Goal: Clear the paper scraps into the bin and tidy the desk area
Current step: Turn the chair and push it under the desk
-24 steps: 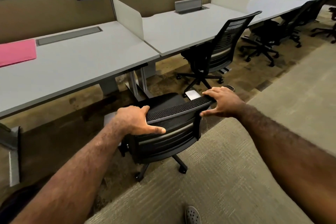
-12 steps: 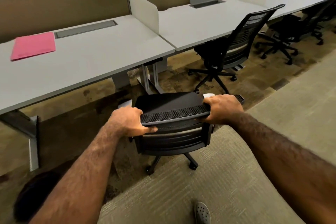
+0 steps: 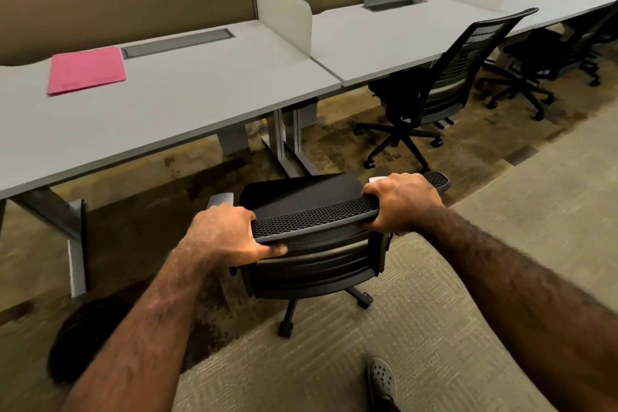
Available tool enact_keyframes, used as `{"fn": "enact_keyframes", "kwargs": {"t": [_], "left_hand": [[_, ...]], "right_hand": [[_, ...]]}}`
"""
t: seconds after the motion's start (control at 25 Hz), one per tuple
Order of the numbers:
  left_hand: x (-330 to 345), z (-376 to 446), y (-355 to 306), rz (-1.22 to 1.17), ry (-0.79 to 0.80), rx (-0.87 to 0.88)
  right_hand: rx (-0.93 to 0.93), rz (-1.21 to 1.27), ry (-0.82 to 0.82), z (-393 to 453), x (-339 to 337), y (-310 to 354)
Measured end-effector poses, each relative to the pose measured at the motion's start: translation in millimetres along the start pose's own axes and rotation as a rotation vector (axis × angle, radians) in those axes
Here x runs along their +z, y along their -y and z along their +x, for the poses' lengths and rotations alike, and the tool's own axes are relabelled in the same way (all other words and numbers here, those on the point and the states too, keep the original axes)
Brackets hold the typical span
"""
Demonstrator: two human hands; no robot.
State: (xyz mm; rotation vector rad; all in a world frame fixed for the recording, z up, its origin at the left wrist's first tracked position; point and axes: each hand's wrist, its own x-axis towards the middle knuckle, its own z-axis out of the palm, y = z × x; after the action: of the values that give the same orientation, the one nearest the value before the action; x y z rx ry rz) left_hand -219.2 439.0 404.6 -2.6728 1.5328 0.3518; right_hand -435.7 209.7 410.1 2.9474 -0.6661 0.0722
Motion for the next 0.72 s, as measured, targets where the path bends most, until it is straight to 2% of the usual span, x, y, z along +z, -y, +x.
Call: {"fn": "enact_keyframes", "kwargs": {"t": [0.24,0.36,0.48,0.72], "left_hand": [[15,-64,41,0.016,-0.081,-0.072],[23,-89,61,0.017,-0.188,-0.098],[21,-105,87,0.033,-0.280,-0.111],[19,-112,133,0.017,-0.361,-0.166]], "right_hand": [[-0.078,-0.006,0.006,1,-8,60],[-0.116,0.014,0.015,9,-7,87],[-0.148,0.029,-0.029,22,-3,113],[-0.285,0.131,-0.111,64,-3,140]]}}
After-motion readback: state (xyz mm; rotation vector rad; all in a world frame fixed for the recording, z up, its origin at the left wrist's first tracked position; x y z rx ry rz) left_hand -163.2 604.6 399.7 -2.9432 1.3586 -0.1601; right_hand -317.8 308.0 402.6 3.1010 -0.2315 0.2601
